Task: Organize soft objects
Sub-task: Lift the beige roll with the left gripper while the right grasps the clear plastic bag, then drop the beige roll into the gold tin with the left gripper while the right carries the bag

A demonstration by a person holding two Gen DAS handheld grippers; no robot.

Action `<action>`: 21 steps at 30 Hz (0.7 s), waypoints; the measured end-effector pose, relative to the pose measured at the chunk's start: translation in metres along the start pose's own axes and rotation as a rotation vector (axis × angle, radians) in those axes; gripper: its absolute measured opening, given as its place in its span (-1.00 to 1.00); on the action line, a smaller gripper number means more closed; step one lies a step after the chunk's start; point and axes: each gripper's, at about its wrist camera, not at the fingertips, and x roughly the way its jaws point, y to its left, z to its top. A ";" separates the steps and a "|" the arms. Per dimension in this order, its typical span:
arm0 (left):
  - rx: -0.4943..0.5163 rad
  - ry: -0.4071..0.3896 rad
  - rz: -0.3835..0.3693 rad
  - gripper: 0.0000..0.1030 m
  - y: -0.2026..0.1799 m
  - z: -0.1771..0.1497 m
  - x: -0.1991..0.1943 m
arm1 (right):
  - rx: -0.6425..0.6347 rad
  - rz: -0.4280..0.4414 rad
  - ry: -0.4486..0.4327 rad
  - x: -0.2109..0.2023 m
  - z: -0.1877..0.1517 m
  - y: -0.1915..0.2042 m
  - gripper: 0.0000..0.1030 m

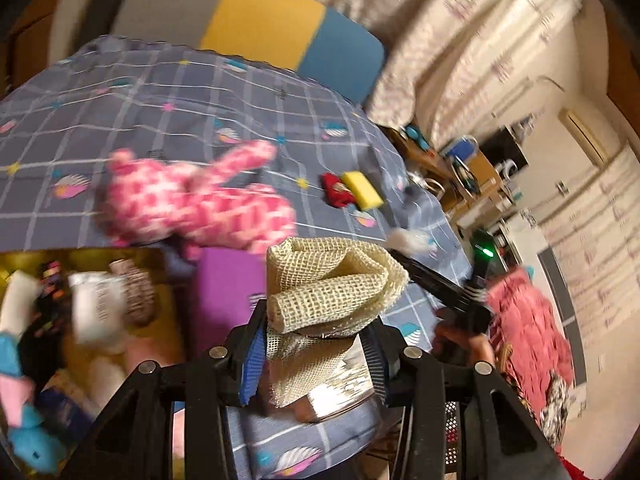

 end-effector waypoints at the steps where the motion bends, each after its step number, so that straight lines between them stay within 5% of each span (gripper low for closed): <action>1: -0.016 -0.011 0.010 -0.15 0.009 -0.003 -0.008 | -0.005 0.002 -0.010 -0.007 -0.003 0.003 -0.26; 11: -0.163 -0.004 0.139 -0.15 0.106 -0.052 -0.052 | -0.017 0.054 -0.099 -0.075 -0.029 0.043 -0.26; 21: -0.264 0.062 0.191 -0.12 0.181 -0.063 -0.041 | -0.175 0.255 -0.126 -0.118 -0.049 0.160 -0.26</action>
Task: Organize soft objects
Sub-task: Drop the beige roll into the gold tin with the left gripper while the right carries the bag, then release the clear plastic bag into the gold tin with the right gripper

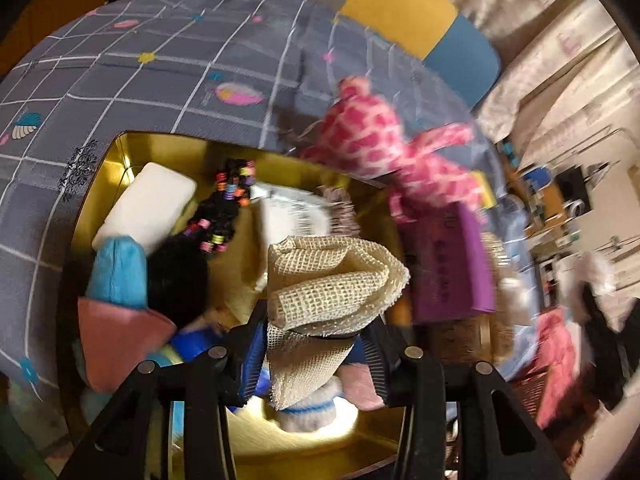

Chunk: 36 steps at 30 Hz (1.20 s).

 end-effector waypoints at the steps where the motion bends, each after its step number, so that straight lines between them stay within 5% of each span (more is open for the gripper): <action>1: 0.006 0.010 0.017 -0.07 0.002 0.002 0.005 | -0.011 0.016 0.007 0.002 -0.002 0.011 -0.26; 7: 0.059 0.084 0.181 0.11 0.011 0.021 0.038 | -0.085 0.123 0.096 0.028 -0.027 0.076 -0.26; 10: 0.025 0.065 0.101 0.32 0.016 0.024 0.026 | -0.120 0.173 0.163 0.047 -0.043 0.102 -0.26; 16: -0.014 -0.092 0.022 0.32 0.027 0.017 -0.031 | -0.250 0.292 0.351 0.096 -0.083 0.166 -0.25; 23: -0.134 -0.282 0.053 0.31 0.070 -0.001 -0.093 | -0.365 0.368 0.497 0.147 -0.117 0.215 -0.20; 26: -0.186 -0.308 0.058 0.30 0.089 -0.011 -0.106 | -0.386 0.361 0.535 0.159 -0.127 0.226 -0.16; 30: -0.220 -0.319 0.068 0.30 0.105 -0.022 -0.112 | -0.341 0.339 0.578 0.169 -0.134 0.222 0.18; 36: -0.253 -0.313 0.023 0.30 0.106 -0.031 -0.107 | -0.250 0.346 0.482 0.135 -0.114 0.193 0.23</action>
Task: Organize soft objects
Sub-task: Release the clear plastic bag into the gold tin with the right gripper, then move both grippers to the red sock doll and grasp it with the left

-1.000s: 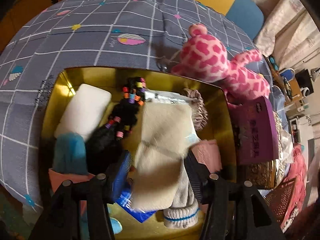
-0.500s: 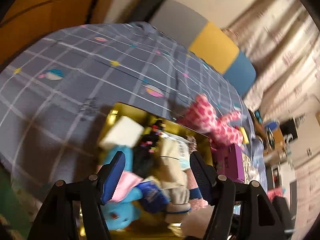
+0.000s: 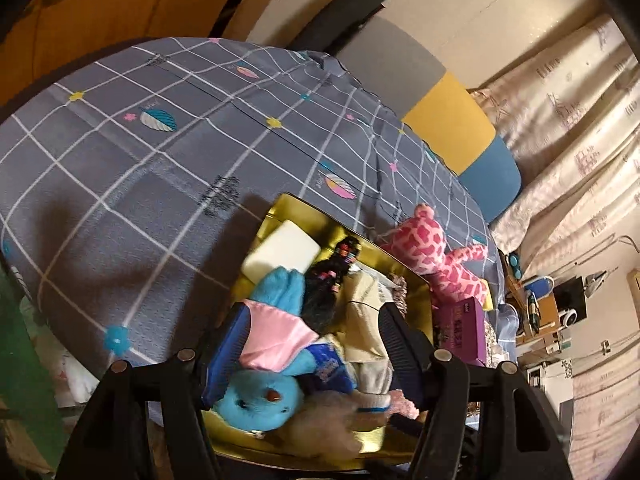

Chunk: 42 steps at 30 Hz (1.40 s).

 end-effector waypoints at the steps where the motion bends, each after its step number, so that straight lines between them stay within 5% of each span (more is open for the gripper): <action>1: 0.003 0.003 -0.004 0.30 -0.003 -0.001 0.001 | 0.007 -0.002 -0.027 -0.012 -0.001 -0.001 0.24; 11: 0.136 0.078 -0.140 0.30 -0.094 -0.017 0.031 | 0.180 -0.133 -0.413 -0.145 -0.014 -0.080 0.31; 16: 0.240 0.132 -0.225 0.30 -0.167 -0.025 0.050 | 0.294 -0.290 -0.477 -0.188 -0.030 -0.152 0.34; 28: 0.344 0.296 -0.279 0.33 -0.345 -0.047 0.120 | 0.432 -0.545 -0.378 -0.231 -0.087 -0.310 0.34; 35: 0.376 0.339 -0.181 0.38 -0.427 -0.063 0.182 | 0.446 -0.598 -0.332 -0.239 -0.117 -0.373 0.34; 42: 0.412 0.389 -0.050 0.38 -0.483 -0.076 0.266 | 0.583 -0.548 -0.359 -0.245 -0.141 -0.409 0.38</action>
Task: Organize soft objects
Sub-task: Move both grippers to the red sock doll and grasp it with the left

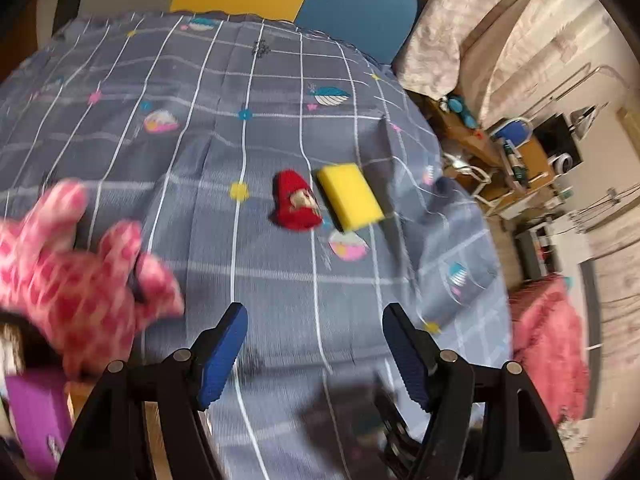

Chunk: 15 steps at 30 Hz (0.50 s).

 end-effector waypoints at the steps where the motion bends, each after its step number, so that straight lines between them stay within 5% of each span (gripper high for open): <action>1: 0.008 -0.007 0.020 0.38 -0.004 0.004 0.008 | 0.043 0.005 0.013 0.001 0.003 -0.004 0.38; 5: 0.045 -0.012 0.098 0.38 -0.015 0.028 0.053 | 0.173 0.061 0.035 -0.002 0.008 -0.018 0.38; 15: 0.082 0.002 0.227 0.39 -0.010 0.065 0.150 | 0.224 0.035 0.017 -0.013 0.014 -0.029 0.42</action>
